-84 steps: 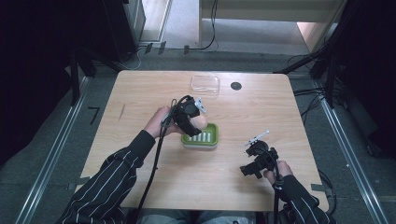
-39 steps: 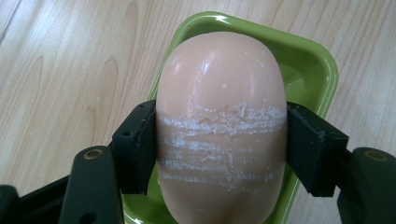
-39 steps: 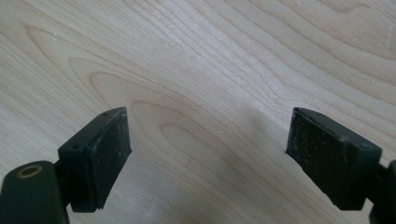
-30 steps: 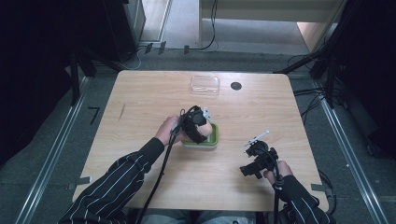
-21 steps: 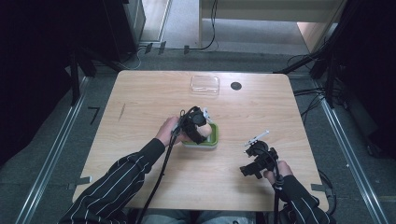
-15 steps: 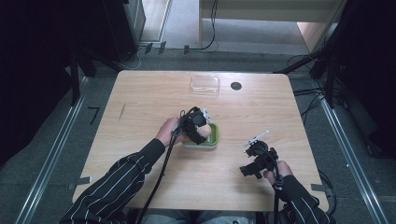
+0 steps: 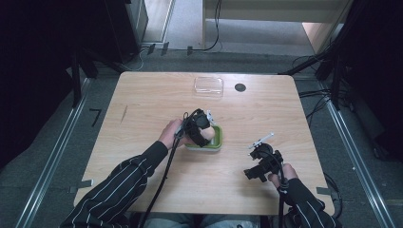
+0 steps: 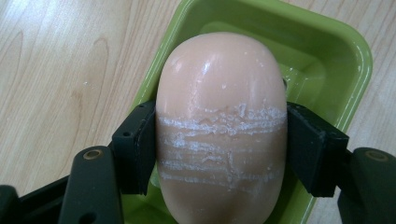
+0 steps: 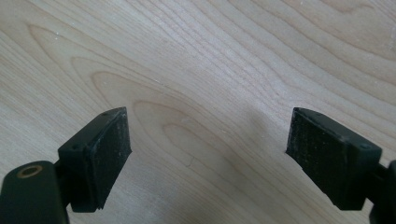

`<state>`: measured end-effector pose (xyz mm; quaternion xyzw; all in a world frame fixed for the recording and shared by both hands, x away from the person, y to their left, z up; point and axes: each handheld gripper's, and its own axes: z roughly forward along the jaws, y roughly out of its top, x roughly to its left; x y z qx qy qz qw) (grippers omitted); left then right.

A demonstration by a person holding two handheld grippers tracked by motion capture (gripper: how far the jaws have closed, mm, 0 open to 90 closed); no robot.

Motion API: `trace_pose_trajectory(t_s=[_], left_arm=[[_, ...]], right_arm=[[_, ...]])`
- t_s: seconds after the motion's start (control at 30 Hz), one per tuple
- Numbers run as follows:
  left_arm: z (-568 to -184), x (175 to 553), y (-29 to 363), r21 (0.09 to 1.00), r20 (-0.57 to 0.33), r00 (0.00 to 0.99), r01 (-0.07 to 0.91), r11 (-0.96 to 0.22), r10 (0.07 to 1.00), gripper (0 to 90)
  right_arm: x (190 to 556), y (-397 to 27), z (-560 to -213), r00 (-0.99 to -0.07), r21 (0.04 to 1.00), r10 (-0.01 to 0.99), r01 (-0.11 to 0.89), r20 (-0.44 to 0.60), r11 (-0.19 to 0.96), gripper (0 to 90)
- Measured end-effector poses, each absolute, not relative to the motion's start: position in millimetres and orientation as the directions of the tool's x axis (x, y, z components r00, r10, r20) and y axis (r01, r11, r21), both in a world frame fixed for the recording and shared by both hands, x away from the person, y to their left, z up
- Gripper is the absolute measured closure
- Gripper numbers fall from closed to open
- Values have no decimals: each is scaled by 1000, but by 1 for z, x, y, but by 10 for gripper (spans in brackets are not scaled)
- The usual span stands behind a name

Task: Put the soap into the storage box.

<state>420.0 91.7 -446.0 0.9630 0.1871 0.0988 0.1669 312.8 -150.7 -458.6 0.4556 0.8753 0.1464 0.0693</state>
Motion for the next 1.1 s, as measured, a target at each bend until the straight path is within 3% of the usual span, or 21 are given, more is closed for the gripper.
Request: trace_pose_trajectory(t_s=[0.63,0.77,0.9,1.1], left_arm=[[-446,421,94,363,137,904,334,-870,404,308],[-445,421,94,372,150,901,330,-868,407,266],[-440,422,96,392,152,896,332,-858,416,166],[-430,421,101,433,169,875,347,-832,453,129]], right_arm=[[313,-151,-459,-573,320,819,779,12,540,141],[313,-150,-459,-572,320,820,780,14,538,141],[313,-151,-459,-574,320,819,778,12,541,141],[313,-151,-458,-567,322,824,783,19,532,141]])
